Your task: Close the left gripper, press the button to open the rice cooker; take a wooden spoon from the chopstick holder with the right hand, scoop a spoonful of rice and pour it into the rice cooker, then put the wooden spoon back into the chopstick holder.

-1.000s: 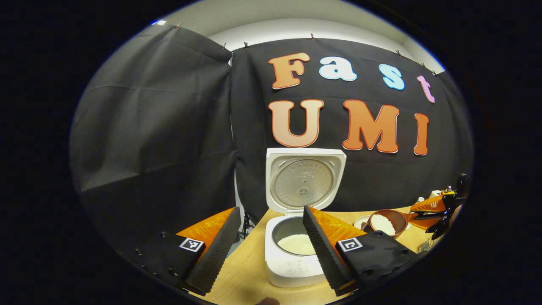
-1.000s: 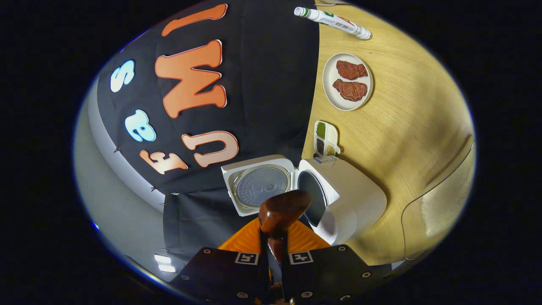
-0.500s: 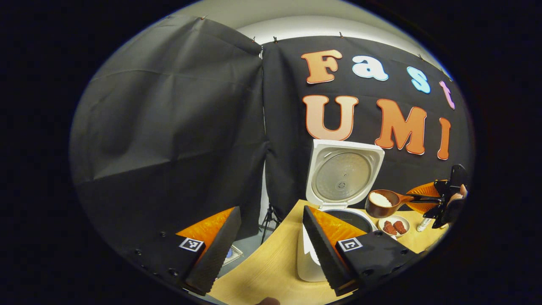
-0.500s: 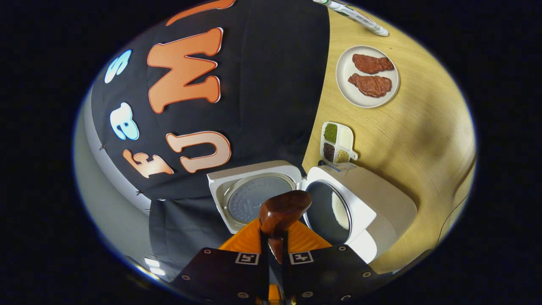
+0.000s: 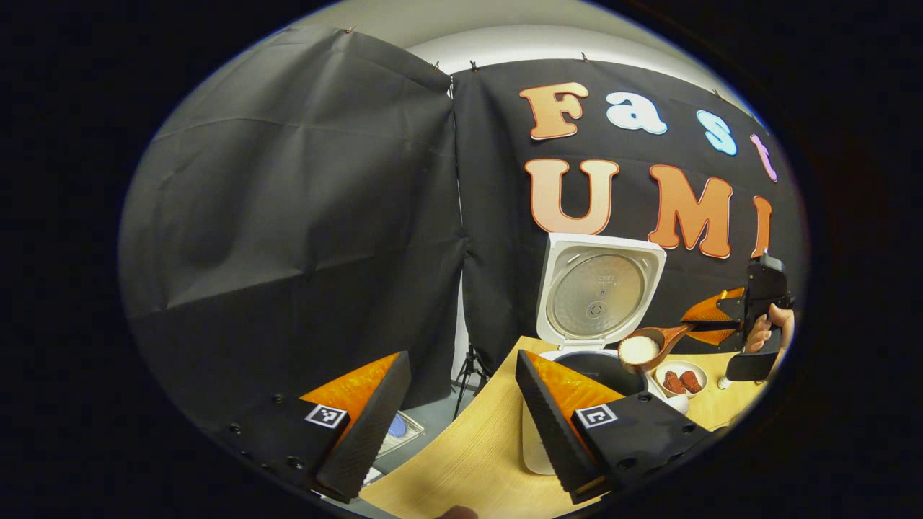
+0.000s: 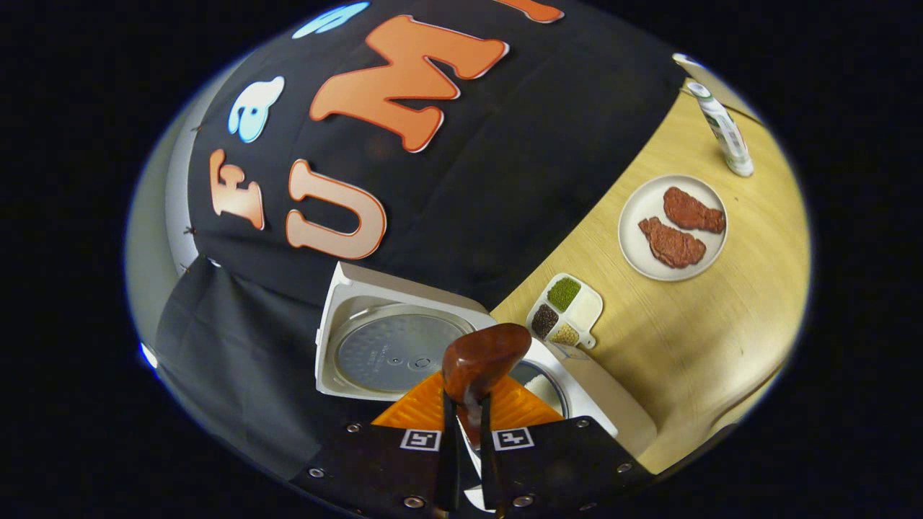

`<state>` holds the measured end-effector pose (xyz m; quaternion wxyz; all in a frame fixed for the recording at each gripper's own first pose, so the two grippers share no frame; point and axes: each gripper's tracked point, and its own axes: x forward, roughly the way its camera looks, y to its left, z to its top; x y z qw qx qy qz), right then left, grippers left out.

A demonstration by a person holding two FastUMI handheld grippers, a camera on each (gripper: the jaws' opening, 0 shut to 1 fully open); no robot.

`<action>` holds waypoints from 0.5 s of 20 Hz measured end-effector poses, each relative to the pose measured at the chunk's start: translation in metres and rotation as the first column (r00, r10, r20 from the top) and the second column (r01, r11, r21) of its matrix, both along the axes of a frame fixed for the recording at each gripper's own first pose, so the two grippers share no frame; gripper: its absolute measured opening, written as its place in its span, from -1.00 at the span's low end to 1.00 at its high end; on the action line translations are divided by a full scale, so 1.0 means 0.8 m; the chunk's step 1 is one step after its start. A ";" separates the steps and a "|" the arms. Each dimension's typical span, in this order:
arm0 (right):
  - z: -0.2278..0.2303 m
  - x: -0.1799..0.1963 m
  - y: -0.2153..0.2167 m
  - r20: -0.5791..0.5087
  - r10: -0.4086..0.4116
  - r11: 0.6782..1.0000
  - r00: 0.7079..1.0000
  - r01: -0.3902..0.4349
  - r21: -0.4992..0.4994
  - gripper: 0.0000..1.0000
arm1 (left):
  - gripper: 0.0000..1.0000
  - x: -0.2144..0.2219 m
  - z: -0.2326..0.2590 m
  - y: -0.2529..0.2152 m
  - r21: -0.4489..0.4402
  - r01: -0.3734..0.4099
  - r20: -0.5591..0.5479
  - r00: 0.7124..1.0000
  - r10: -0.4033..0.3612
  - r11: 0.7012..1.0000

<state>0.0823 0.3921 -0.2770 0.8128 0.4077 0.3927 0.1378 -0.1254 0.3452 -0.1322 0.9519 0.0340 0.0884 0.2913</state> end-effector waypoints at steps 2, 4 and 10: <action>0.007 0.004 0.006 0.069 0.036 0.996 0.997 -0.030 -0.083 -0.77 | 0.98 -0.001 0.002 0.000 -0.001 -0.001 0.001 1.000 0.001 1.000; 0.013 0.009 0.011 0.138 0.072 0.985 0.988 -0.048 -0.168 -0.77 | 0.99 -0.002 0.000 0.000 -0.002 0.000 -0.001 1.000 0.000 1.000; 0.029 0.015 0.028 0.259 0.170 0.943 0.951 -0.081 -0.322 -0.77 | 1.00 -0.007 0.000 0.002 0.003 -0.006 -0.005 1.000 0.006 1.000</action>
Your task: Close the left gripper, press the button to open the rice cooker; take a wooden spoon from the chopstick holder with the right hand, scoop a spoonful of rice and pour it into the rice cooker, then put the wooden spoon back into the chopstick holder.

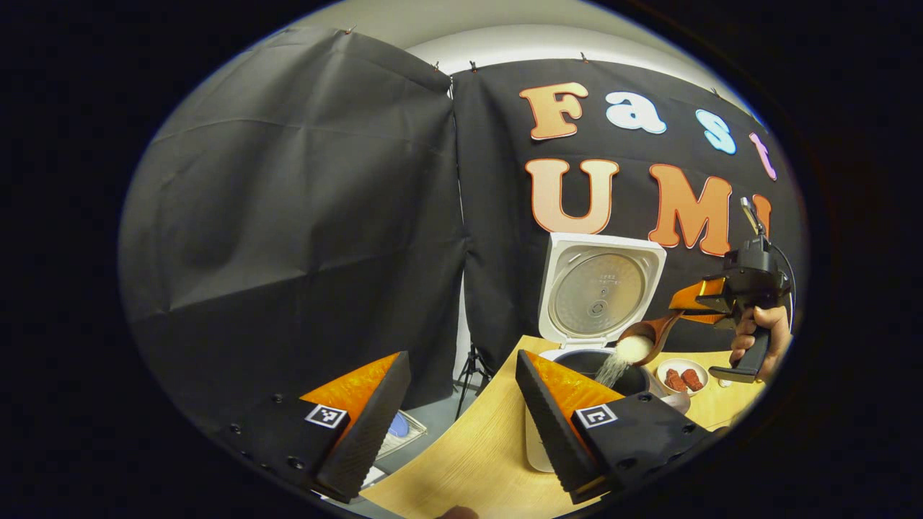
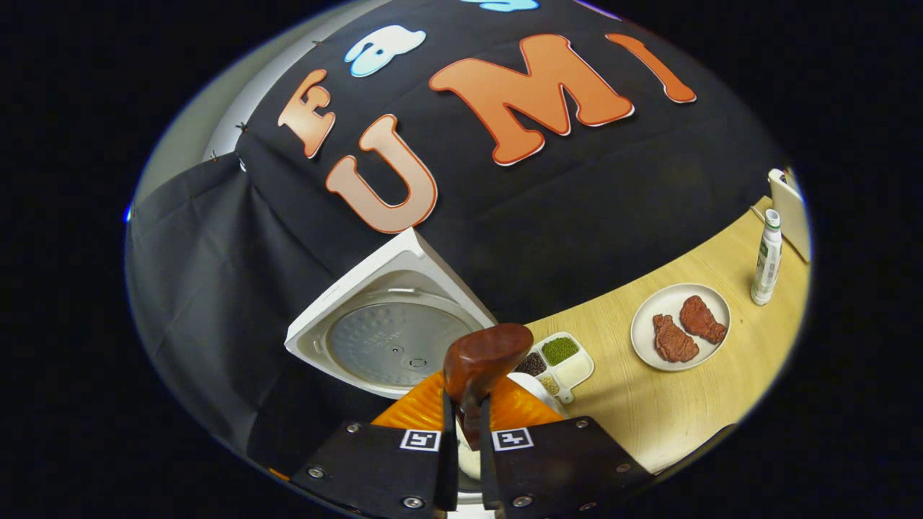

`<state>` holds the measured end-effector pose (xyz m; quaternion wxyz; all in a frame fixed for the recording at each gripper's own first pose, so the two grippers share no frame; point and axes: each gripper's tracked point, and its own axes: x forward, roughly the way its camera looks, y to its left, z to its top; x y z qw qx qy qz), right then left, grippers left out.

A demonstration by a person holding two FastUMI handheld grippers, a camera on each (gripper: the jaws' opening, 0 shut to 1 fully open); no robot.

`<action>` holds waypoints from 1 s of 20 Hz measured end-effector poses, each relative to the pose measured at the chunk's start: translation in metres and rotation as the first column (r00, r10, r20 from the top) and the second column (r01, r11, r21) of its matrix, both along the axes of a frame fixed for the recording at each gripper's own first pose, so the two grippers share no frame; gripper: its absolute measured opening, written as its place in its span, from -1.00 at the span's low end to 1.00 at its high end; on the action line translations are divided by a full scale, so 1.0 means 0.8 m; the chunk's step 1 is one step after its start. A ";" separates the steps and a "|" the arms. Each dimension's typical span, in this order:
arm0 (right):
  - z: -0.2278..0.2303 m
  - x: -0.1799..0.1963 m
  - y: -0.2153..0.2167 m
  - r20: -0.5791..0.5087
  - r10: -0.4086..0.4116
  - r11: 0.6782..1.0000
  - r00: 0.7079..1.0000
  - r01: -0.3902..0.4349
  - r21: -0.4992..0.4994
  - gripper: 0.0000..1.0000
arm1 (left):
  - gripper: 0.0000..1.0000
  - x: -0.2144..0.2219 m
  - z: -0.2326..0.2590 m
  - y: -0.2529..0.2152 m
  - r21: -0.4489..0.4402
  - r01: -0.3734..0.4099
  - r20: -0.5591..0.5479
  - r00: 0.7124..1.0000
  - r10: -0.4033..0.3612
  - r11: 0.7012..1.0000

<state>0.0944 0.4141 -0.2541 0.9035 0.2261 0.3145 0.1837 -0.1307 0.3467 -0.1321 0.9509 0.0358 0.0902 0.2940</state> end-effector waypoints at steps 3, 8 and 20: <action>0.003 0.001 0.009 0.053 0.026 0.999 0.998 -0.023 -0.044 -0.77 | 0.99 0.000 -0.001 0.001 -0.001 -0.002 -0.001 1.000 0.002 1.000; 0.014 -0.003 0.016 0.155 0.075 0.989 0.985 -0.053 -0.140 -0.77 | 0.98 -0.003 -0.002 0.001 0.001 0.000 -0.001 1.000 0.000 1.000; 0.040 -0.027 0.058 0.393 0.304 0.906 0.868 -0.136 -0.401 -0.77 | 1.00 -0.002 0.010 -0.004 0.051 0.026 0.006 1.000 -0.026 0.998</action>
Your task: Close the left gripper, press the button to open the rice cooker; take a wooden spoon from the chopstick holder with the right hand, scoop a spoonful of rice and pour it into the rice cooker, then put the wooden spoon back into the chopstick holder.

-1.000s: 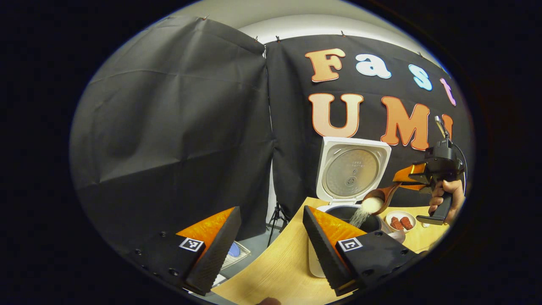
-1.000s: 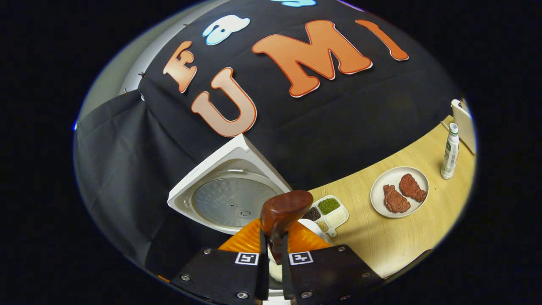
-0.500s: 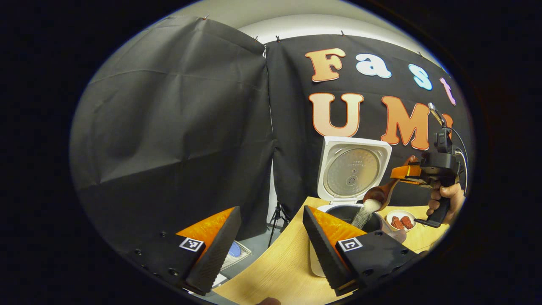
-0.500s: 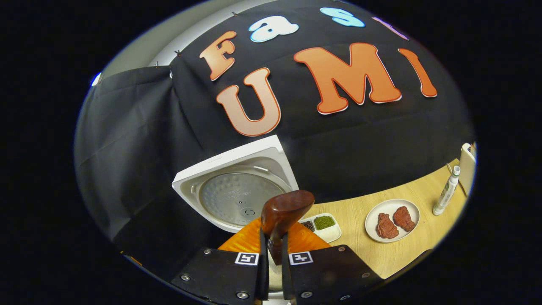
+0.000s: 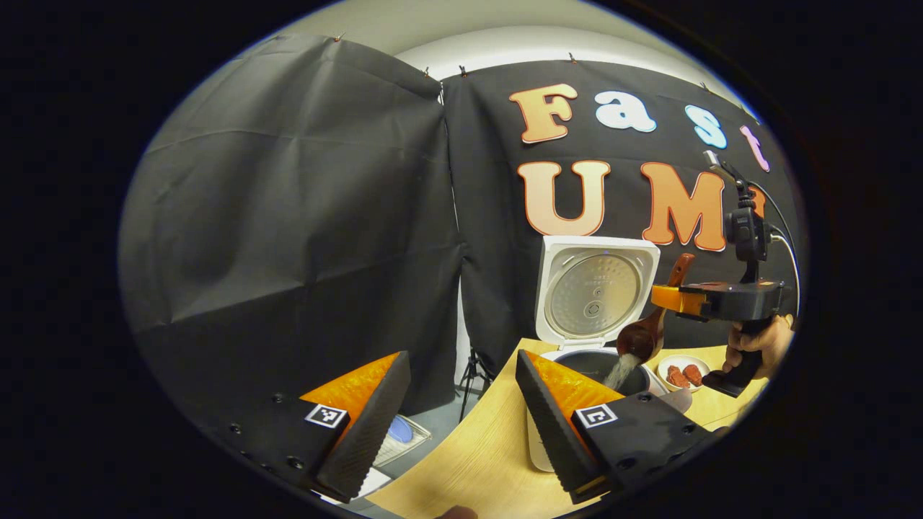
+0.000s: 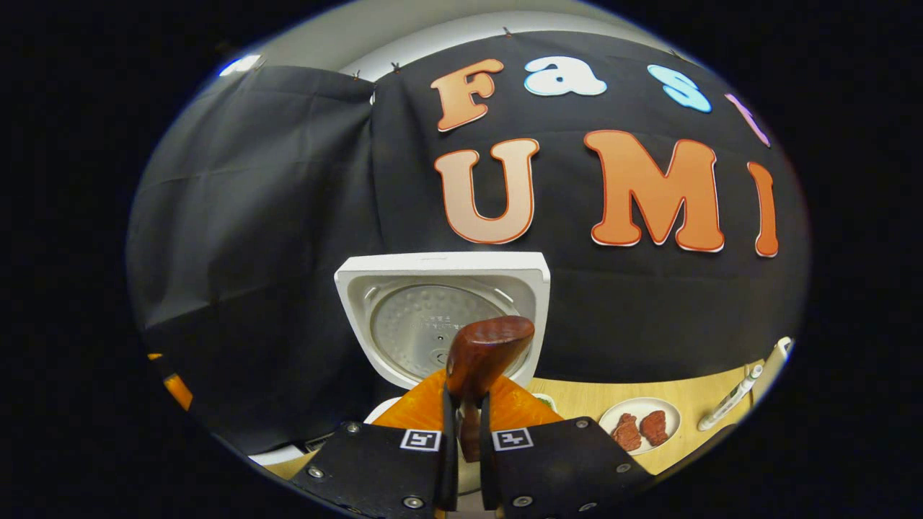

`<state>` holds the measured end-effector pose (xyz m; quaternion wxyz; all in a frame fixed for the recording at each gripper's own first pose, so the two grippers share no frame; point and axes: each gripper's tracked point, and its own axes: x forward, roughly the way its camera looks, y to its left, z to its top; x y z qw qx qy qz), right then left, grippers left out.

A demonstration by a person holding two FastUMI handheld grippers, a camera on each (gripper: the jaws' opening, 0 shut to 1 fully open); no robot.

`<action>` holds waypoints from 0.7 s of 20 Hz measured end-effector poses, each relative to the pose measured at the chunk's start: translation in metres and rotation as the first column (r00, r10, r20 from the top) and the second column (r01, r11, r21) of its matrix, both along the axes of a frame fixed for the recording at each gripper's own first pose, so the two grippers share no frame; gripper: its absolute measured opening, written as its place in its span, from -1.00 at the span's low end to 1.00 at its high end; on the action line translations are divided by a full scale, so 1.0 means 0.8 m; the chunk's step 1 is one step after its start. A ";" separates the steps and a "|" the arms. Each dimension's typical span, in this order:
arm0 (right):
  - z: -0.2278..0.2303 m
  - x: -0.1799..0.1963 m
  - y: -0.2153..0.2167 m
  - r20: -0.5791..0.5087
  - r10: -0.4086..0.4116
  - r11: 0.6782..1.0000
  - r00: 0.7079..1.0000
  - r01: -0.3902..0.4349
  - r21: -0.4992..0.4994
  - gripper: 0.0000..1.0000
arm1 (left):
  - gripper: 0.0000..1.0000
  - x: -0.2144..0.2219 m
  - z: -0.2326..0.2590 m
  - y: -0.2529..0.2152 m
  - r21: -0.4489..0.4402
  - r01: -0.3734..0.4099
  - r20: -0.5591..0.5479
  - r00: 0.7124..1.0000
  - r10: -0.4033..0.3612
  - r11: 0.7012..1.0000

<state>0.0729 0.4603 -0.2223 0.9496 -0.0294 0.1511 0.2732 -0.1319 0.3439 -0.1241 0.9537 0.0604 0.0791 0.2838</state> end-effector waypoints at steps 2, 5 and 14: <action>0.008 -0.006 0.003 0.051 0.023 0.999 0.998 -0.022 -0.027 -0.77 | 0.98 0.001 -0.001 -0.001 0.005 0.005 0.001 1.000 -0.005 1.000; 0.016 -0.009 0.012 0.108 0.052 0.997 0.993 -0.046 -0.059 -0.77 | 0.99 0.000 -0.001 0.000 -0.005 0.012 -0.001 1.000 -0.012 1.000; 0.030 -0.032 0.027 0.189 0.155 0.985 0.970 -0.137 -0.102 -0.81 | 0.98 0.001 -0.003 0.001 -0.019 0.002 0.001 1.000 -0.002 1.000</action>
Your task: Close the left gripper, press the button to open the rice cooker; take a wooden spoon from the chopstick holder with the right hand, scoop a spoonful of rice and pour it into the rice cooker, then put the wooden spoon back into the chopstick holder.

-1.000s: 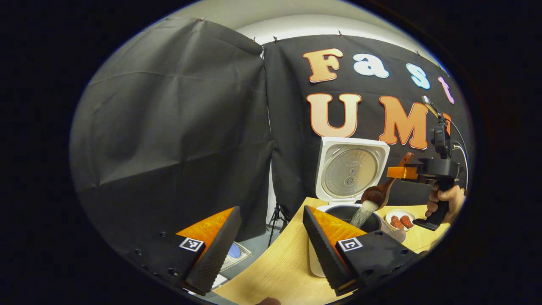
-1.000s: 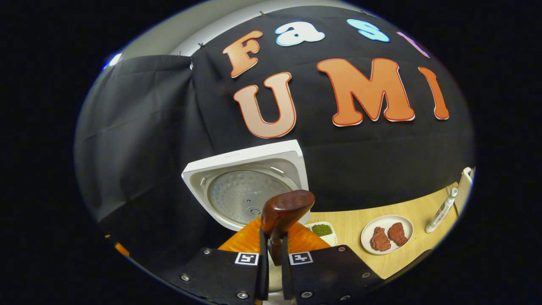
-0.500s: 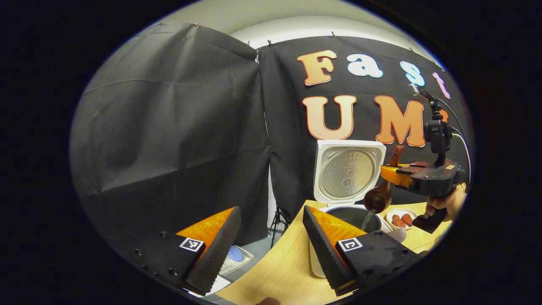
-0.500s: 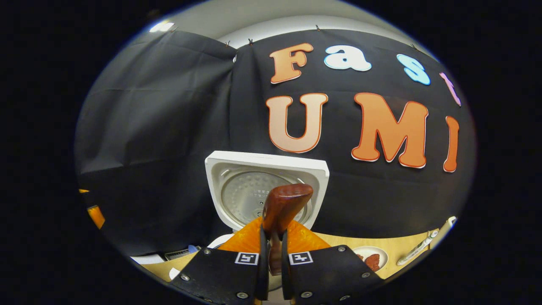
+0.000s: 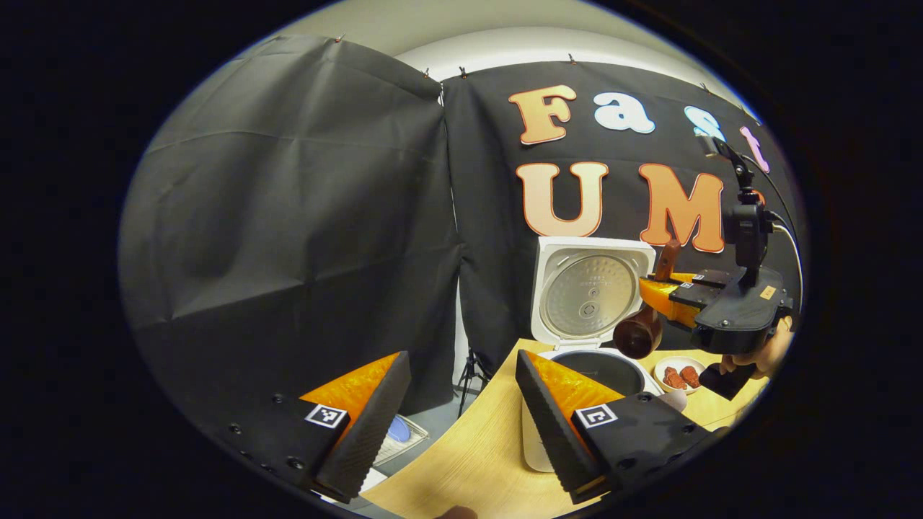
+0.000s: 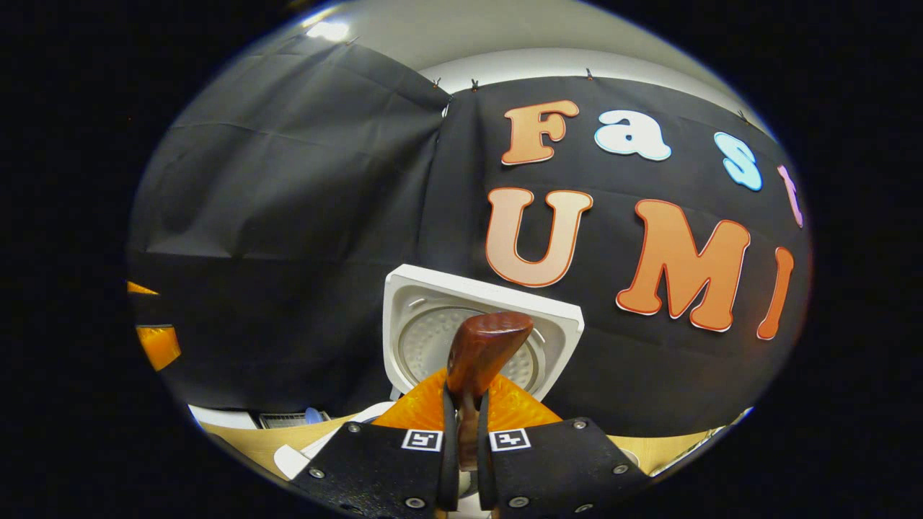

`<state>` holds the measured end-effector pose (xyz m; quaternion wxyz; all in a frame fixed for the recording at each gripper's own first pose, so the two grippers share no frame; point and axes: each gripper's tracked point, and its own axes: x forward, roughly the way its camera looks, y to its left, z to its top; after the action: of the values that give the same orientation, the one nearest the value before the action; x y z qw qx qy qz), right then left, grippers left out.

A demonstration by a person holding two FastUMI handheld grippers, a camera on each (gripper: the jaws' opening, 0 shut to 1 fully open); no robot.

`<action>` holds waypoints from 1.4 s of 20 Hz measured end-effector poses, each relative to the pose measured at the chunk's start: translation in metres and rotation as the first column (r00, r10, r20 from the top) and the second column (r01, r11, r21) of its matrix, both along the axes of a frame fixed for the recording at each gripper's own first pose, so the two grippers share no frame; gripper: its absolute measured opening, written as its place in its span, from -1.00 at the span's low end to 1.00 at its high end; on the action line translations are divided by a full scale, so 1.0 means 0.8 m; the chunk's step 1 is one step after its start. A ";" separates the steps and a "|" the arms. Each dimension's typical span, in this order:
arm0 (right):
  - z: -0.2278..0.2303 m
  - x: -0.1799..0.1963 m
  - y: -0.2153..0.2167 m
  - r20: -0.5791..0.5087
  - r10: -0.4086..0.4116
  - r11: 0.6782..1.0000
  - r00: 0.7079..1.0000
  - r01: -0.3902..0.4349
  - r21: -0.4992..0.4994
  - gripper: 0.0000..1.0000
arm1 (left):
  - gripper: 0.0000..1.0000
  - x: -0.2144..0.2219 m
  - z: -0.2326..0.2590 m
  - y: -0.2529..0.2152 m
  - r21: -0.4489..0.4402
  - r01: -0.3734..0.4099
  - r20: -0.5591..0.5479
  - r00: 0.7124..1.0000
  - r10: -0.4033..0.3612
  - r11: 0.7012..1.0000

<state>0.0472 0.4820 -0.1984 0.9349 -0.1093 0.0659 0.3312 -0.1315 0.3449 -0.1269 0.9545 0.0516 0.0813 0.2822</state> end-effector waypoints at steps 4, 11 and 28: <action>0.008 0.005 -0.027 -0.175 -0.032 0.989 0.984 0.056 0.137 -0.81 | 1.00 0.000 0.001 -0.004 -0.013 0.009 0.002 1.000 -0.009 1.000; 0.023 0.013 -0.151 -0.427 -0.103 0.919 0.898 0.250 0.304 -0.81 | 0.99 0.017 -0.021 -0.061 -0.042 0.053 -0.020 0.998 -0.054 0.998; -0.081 -0.075 -0.587 -0.623 -0.498 0.703 0.603 0.702 0.118 -0.80 | 1.00 0.082 -0.061 -0.259 -0.108 0.239 -0.084 0.965 -0.249 0.965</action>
<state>-0.0130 0.0126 -0.2632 0.9341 0.1882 0.3031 0.0141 -0.0660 0.1381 -0.1759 0.9783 0.0286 0.1339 0.1554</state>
